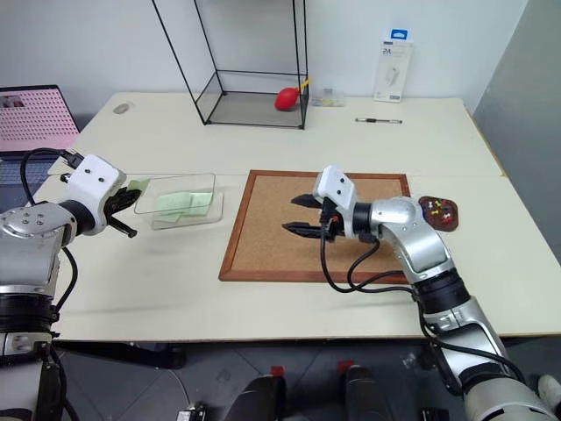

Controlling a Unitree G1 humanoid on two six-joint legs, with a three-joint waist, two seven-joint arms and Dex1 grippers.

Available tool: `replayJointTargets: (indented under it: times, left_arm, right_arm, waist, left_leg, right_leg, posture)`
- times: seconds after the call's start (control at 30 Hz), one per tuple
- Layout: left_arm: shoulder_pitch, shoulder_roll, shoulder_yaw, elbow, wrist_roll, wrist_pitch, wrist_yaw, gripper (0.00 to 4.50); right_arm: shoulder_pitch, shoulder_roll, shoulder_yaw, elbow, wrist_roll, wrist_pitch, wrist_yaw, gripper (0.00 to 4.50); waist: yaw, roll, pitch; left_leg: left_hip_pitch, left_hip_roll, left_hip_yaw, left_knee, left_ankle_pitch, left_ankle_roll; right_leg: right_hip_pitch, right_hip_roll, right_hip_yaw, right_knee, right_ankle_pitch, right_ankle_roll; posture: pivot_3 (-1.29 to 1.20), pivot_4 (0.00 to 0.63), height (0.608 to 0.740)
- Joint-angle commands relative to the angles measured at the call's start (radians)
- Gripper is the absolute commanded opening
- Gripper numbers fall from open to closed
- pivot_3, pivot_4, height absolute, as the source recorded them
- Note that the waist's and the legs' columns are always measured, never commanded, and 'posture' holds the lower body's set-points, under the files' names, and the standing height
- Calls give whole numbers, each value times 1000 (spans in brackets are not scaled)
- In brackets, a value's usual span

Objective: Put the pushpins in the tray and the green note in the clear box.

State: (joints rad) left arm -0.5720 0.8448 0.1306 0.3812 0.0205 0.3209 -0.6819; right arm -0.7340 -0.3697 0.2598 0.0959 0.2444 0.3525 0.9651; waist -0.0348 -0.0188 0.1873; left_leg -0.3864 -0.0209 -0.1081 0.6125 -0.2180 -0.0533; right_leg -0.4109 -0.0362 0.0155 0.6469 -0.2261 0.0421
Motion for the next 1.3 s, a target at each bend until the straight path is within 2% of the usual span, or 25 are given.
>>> replayJointTargets:
  times: [0.03, 0.13, 0.23, 0.37, 0.6, 0.7, 0.9, 1.0, 1.17, 1.3]
  left_arm:
    - [-56, -7, -5, 39, -6, -41, 8, 0]
    - [-70, -12, -13, 55, -16, -47, -8, 0]
    - [-79, -12, -18, 63, -26, -43, -31, 481]
    - [-81, -8, -17, 55, -32, -45, -38, 1223]
    - [-76, -5, -5, 40, -27, -75, -19, 2808]
    - [-66, -22, 35, -24, -74, -89, -13, 3458]
    - [107, -100, 102, -417, -216, 43, -4, 3458]
    - [214, -175, 103, -595, -234, 103, 70, 3458]
    - [319, -282, 64, -732, -265, 138, 124, 3458]
    - [357, -339, 33, -750, -275, 106, 134, 3458]
  right_arm:
    - [-24, 25, -1, -21, -21, -24, -26, 2819]
    - [-22, 40, -1, -26, -32, -20, -36, 2819]
    - [-24, 51, 2, -27, -41, -19, -44, 2832]
    - [-28, 59, -3, -20, -48, -20, -50, 2832]
    - [-25, 62, -7, -22, -57, -17, -48, 2832]
    - [-13, 61, -19, -33, -53, -11, -55, 2832]
    - [85, 46, -140, -89, -21, 15, -164, 2832]
    - [165, 40, -213, -120, -36, -13, -259, 2832]
    - [295, 51, -287, -193, -92, -42, -439, 2832]
    - [390, 52, -288, -209, -128, -93, -499, 2832]
  waist:
    - [1, 0, 0]
    - [-1, 0, 0]
    - [-3, 0, 0]
    - [-3, 0, 0]
    - [-3, 0, 0]
    - [-3, 0, 0]
    - [0, 0, 0]
    - [2, 0, 0]
    - [3, 0, 0]
    - [1, 0, 0]
  left_leg:
    - [0, 0, 0, 0, 0, 0]
    - [0, 0, 1, 0, 0, 0]
    - [0, 0, 0, 0, 0, 0]
    - [0, 0, 1, 0, 0, 0]
    - [0, 0, 0, 0, 0, 0]
    - [0, 0, 0, 0, 0, 0]
    - [-1, 0, 0, 0, 0, 0]
    - [-1, -1, 1, 0, 0, 0]
    - [0, 0, 1, 0, 0, 0]
    - [3, 0, 2, 0, 0, 0]
  right_leg:
    - [0, 0, 0, 0, 0, 0]
    - [0, 0, 1, 0, 0, 0]
    - [-1, 0, 0, 1, 0, 0]
    - [-1, 0, 1, 1, 0, 0]
    - [-1, 0, 1, 1, 0, 0]
    - [-1, 0, 0, 1, 0, 0]
    - [0, -1, 1, 0, 1, -1]
    - [0, -2, 2, 0, 3, -4]
    - [0, -1, 1, 0, 2, -3]
    - [2, -1, 2, 1, 0, 0]
  posture:
    - [0, 150, 740]
    - [0, 150, 740]
    - [0, 150, 740]
    - [0, 150, 740]
    - [0, 150, 740]
    - [0, 150, 740]
    - [0, 150, 740]
    - [0, 150, 740]
    - [0, 150, 740]
    - [0, 150, 740]
